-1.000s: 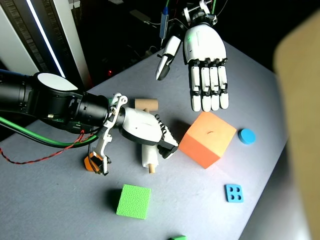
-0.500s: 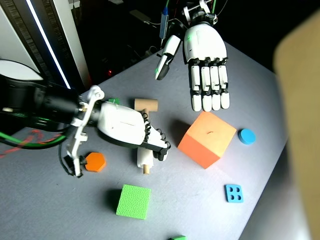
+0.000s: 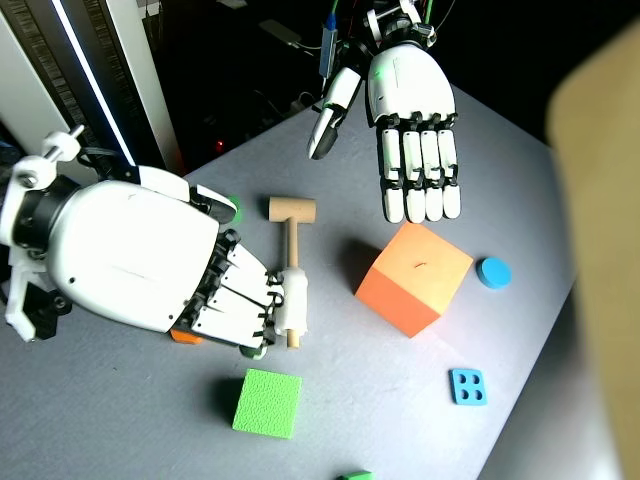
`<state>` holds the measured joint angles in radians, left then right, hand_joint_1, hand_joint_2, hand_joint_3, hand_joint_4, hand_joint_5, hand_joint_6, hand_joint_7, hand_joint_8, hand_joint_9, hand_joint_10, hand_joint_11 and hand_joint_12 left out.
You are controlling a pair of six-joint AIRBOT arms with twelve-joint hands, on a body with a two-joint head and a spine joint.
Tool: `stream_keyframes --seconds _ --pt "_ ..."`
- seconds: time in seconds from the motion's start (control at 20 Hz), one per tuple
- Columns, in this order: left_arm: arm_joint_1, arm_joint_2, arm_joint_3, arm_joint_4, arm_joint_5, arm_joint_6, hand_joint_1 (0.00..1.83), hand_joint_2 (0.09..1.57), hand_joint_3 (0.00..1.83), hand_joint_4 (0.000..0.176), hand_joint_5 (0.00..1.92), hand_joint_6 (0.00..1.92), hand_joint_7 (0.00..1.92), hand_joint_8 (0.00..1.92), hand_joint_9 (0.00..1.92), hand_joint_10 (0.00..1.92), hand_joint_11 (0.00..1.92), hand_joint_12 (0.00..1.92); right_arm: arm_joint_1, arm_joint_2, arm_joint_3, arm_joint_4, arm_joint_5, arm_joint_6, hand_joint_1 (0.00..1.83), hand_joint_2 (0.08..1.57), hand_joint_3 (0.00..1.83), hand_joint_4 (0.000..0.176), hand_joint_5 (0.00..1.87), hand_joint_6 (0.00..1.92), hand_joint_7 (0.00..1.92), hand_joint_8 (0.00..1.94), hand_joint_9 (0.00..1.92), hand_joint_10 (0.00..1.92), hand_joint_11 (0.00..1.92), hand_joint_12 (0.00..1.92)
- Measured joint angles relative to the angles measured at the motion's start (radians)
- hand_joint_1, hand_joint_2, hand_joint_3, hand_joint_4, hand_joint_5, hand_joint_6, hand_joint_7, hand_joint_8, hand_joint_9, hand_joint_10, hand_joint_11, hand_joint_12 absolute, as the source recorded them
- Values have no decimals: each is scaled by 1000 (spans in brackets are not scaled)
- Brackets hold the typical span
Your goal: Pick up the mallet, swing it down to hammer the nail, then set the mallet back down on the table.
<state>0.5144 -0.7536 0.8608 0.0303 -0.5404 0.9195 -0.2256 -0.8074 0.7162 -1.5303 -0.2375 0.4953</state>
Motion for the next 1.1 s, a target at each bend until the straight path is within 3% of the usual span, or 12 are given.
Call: stream_keyframes --seconds 0.05,0.1,0.15,0.2,0.25,0.3,0.4,0.5,0.65,0.7,0.75,1.1 --pt "-2 0 0 -2 5 0 0 1207 2 0 269 61 449 97 424 88 0 715 -10 -1 -3 1 6 -4 9 1162 0 0 52 1312 47 1565 96 1652 49 1826" --pt "-6 0 0 -2 12 0 61 1187 0 0 300 581 469 589 428 526 0 934 -16 -1 -5 3 16 -5 1 1151 0 0 10 1656 9 1840 48 1867 53 1902" --pt "-6 0 0 -2 11 0 93 1175 0 0 114 1211 263 1242 249 1186 0 1123 -15 -1 -5 2 21 -5 42 1136 0 0 1 1776 1 1921 84 1910 104 1917" --pt "-6 0 -2 -3 13 0 101 1168 0 0 47 1779 182 1770 173 1765 0 1711 -14 -1 -5 0 23 -10 103 1104 0 0 25 1892 45 1937 150 1919 219 1920" --pt "-6 0 -2 1 14 0 183 1172 0 0 120 1893 164 1891 234 1890 165 1879 -14 -1 -5 1 23 -21 133 1069 0 0 142 1915 106 1940 227 1921 356 1921" --pt "-9 0 -2 0 16 -1 213 1175 0 0 271 1492 277 1850 308 1915 296 1913 -13 -1 -5 1 22 -46 146 1056 0 0 254 1920 193 1941 309 1921 468 1921" --pt "-14 0 -2 -4 9 0 333 1200 0 0 1256 1866 1305 1918 1194 1921 1132 1921 -13 -1 -5 0 22 -83 162 1048 0 0 896 1921 1045 1941 1069 1921 1168 1921" --pt "-14 -2 -2 -3 9 -1 386 1216 0 0 1532 1919 1628 1921 1623 1921 1560 1921 -13 -1 -5 0 24 -98 140 1072 0 0 1396 1921 1499 1941 1500 1921 1553 1921" --pt "-14 -3 -2 -2 15 -2 1107 1271 4 6 1551 1921 1661 1921 1717 1921 1761 1921 -13 1 -5 0 46 -156 773 1374 35 69 1479 1921 1635 1941 1695 1921 1757 1921" --pt "-14 -3 -2 -4 10 -5 1175 1286 4 46 1530 1921 1646 1921 1704 1921 1741 1921 -13 2 -5 0 61 -164 827 1427 15 155 1476 1921 1656 1941 1722 1921 1781 1921" --pt "-14 -3 -2 -4 10 -5 1176 1286 3 63 1494 1921 1625 1921 1679 1921 1711 1921 -14 1 -5 -4 82 -182 863 1440 9 172 1463 1921 1658 1941 1732 1921 1793 1921" --pt "-14 -3 -2 -3 8 -6 1122 1304 5 85 1548 1921 1607 1921 1637 1921 1655 1921 -31 2 20 -11 191 -208 872 1452 4 176 1393 1921 1597 1941 1673 1921 1722 1921"
